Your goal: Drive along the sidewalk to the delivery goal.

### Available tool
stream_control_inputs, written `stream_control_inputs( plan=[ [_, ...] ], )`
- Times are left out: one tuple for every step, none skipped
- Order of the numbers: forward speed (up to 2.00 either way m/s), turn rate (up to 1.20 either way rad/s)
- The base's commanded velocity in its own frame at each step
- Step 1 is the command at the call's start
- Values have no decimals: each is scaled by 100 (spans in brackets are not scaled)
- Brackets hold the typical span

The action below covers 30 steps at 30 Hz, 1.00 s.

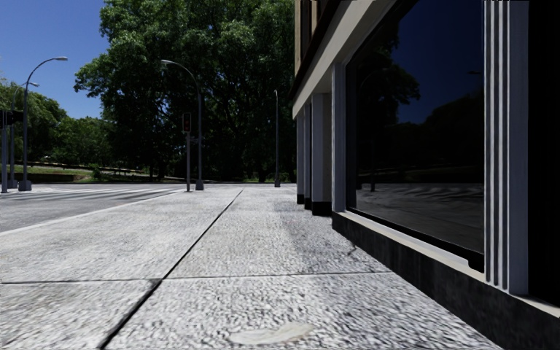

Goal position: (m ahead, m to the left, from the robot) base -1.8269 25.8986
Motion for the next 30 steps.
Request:
stream_control_inputs(
  plan=[
    [200, 0],
    [200, 0],
    [200, 0],
    [200, 0],
    [200, 0],
    [200, 0],
    [200, 0],
    [200, 0],
    [200, 0],
    [200, 0],
    [200, 0],
    [200, 0],
    [200, 0],
    [200, 0],
    [200, 0],
    [200, 0],
    [200, 0],
    [200, 0],
    [200, 0],
    [200, 0],
    [200, 0],
    [200, 0],
    [200, 0],
    [200, 0],
    [200, 0],
    [200, 0],
    [200, 6],
    [200, 55],
    [200, 82],
    [200, 82]
  ],
)
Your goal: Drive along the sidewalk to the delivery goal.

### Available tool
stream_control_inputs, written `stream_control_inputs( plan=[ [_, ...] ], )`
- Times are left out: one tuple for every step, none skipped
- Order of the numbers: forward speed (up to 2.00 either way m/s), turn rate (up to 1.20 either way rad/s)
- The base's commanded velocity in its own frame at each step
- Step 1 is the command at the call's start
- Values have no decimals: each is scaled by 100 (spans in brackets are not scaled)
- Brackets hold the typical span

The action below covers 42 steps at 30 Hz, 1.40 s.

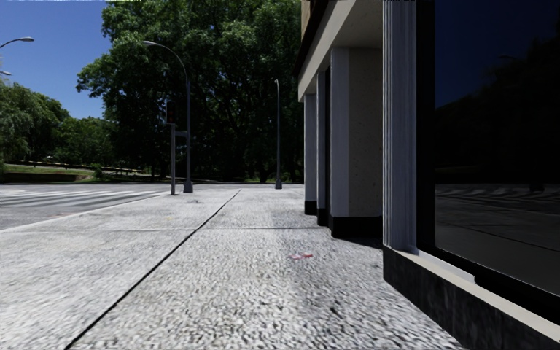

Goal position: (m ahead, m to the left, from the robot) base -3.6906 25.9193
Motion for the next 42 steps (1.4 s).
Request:
stream_control_inputs(
  plan=[
    [200, 93],
    [200, 95],
    [200, 52],
    [200, 52],
    [200, 5],
    [200, 0],
    [200, 0],
    [200, 0],
    [200, 0],
    [200, 0],
    [200, 0],
    [200, 0],
    [200, 0],
    [200, 0],
    [200, 0],
    [200, 0],
    [200, 0],
    [200, 0],
    [200, 0],
    [200, 0],
    [200, 0],
    [200, 0],
    [200, 0],
    [200, 0],
    [200, 0],
    [200, 0],
    [200, 0],
    [200, 0],
    [200, 0],
    [200, 0],
    [200, 0],
    [200, 0],
    [200, 0],
    [200, 0],
    [200, 0],
    [200, 0],
    [200, 0],
    [200, 0],
    [200, 0],
    [200, 0],
    [200, 0],
    [200, 0]
  ],
)
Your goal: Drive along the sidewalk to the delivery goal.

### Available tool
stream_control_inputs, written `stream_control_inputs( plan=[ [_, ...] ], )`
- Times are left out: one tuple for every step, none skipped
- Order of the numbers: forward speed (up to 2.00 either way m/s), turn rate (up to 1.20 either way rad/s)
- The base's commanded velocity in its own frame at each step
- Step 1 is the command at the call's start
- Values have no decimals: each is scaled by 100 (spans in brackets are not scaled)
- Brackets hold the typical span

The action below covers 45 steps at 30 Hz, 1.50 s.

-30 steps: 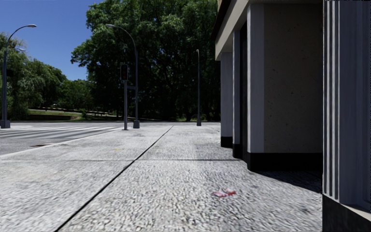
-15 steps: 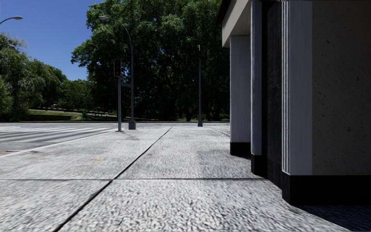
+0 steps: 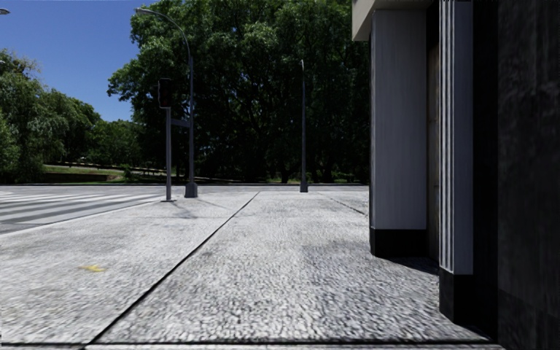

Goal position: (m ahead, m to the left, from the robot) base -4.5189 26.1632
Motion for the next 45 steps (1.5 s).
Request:
stream_control_inputs(
  plan=[
    [200, 0],
    [200, 0],
    [200, 0],
    [200, 0],
    [200, 0],
    [200, 0],
    [200, 0],
    [200, 0],
    [200, 0],
    [200, 0],
    [200, 0],
    [200, 0],
    [200, 0],
    [200, 0],
    [200, 0],
    [200, 0],
    [200, 0],
    [200, 0],
    [200, 0],
    [200, 0],
    [200, 0],
    [200, 0],
    [200, 0],
    [200, 0],
    [200, 0],
    [200, 0],
    [200, 0],
    [200, 0],
    [200, 0],
    [200, 0],
    [200, 0],
    [200, 0],
    [200, 0],
    [200, 0],
    [200, 0],
    [200, 0],
    [200, 0],
    [200, 0],
    [200, 8],
    [200, 18],
    [200, 21],
    [200, 28],
    [200, 28],
    [200, 36],
    [200, 43]
  ],
)
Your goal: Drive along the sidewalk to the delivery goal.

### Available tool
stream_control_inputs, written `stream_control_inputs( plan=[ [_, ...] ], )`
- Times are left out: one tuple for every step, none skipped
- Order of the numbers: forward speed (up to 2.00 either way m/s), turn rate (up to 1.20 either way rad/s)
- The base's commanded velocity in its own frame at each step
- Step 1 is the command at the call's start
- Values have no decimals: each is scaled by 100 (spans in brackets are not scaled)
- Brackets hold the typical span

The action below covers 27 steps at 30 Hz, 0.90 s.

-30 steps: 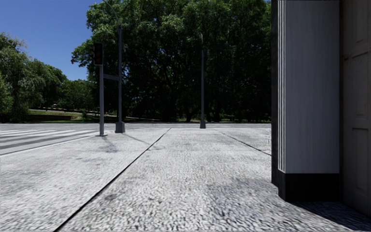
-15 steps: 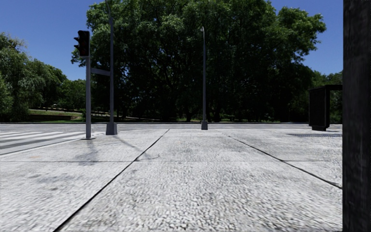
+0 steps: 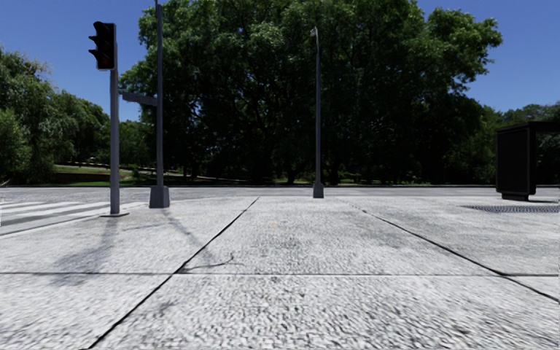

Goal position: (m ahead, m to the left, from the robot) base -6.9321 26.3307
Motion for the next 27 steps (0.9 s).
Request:
stream_control_inputs(
  plan=[
    [200, 43],
    [200, 47],
    [200, 48],
    [200, 48],
    [200, 49],
    [200, 49],
    [200, 49],
    [200, 50],
    [200, 51],
    [200, 51],
    [200, 52],
    [200, 52],
    [200, 53],
    [200, 53],
    [200, 53],
    [200, 54],
    [200, 60],
    [200, 60],
    [200, 66],
    [200, 70],
    [200, 72],
    [200, 72],
    [200, 73],
    [200, 74],
    [200, 75],
    [200, 81],
    [200, 81]
  ],
)
